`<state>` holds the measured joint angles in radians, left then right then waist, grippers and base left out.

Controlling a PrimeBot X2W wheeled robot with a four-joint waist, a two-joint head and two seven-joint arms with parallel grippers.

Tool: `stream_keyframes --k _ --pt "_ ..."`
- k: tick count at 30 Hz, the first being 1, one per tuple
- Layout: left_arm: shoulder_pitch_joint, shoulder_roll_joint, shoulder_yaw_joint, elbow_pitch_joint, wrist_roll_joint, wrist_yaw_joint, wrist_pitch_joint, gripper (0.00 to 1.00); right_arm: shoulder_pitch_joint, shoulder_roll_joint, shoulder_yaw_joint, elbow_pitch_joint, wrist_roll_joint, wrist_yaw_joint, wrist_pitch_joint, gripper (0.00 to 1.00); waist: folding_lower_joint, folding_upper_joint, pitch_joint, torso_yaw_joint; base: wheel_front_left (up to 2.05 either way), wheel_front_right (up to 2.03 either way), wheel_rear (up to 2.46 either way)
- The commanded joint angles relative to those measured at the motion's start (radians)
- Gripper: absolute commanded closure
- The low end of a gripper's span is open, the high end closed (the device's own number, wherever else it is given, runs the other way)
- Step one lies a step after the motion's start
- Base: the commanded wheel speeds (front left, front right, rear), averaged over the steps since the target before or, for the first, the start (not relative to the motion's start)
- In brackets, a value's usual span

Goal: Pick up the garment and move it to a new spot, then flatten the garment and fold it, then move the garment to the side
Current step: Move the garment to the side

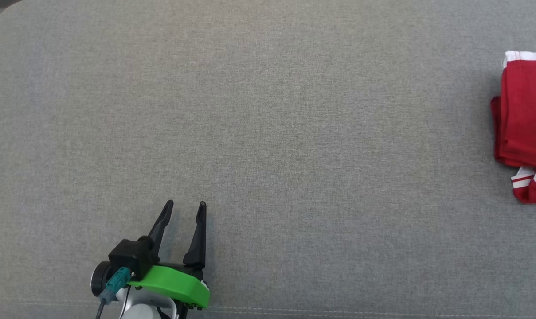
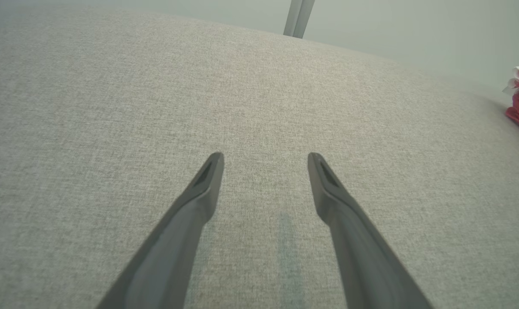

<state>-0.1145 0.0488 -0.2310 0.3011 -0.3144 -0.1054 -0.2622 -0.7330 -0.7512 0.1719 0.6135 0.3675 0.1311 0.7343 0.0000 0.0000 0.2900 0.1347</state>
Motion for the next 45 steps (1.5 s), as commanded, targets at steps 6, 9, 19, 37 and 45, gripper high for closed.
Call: stream_keyframes --k 6,9,19,37,45 --pt "-0.016 0.004 0.006 0.007 0.007 -0.002 -0.003 0.0 0.04 0.05 -0.088 0.021 -0.22 -0.001 -0.148 0.0 0.0 0.0 0.016 0.014 0.0 0.0 0.0" --pt "-0.012 0.004 0.012 0.007 0.005 0.002 -0.003 0.0 0.057 0.075 -0.137 0.049 -0.303 -0.001 -0.206 0.0 0.0 0.0 0.011 0.011 0.0 0.0 0.0" --pt "0.044 0.004 0.037 -0.008 -0.003 0.012 -0.003 0.0 0.089 0.173 -0.266 -0.02 -0.407 -0.001 -0.539 0.0 0.0 0.0 -0.083 -0.021 0.0 0.0 0.0" --pt "0.221 0.003 0.178 0.005 0.064 0.028 -0.003 0.0 0.617 0.53 -0.302 -0.307 -0.354 -0.001 -0.995 0.0 0.0 0.0 -0.315 -0.077 0.0 0.0 0.0" --pt "0.213 0.004 0.214 0.017 0.102 0.009 -0.003 0.0 0.789 0.661 -0.32 -0.395 -0.464 -0.001 -1.0 0.0 0.0 0.0 -0.332 -0.086 0.0 0.0 0.0"
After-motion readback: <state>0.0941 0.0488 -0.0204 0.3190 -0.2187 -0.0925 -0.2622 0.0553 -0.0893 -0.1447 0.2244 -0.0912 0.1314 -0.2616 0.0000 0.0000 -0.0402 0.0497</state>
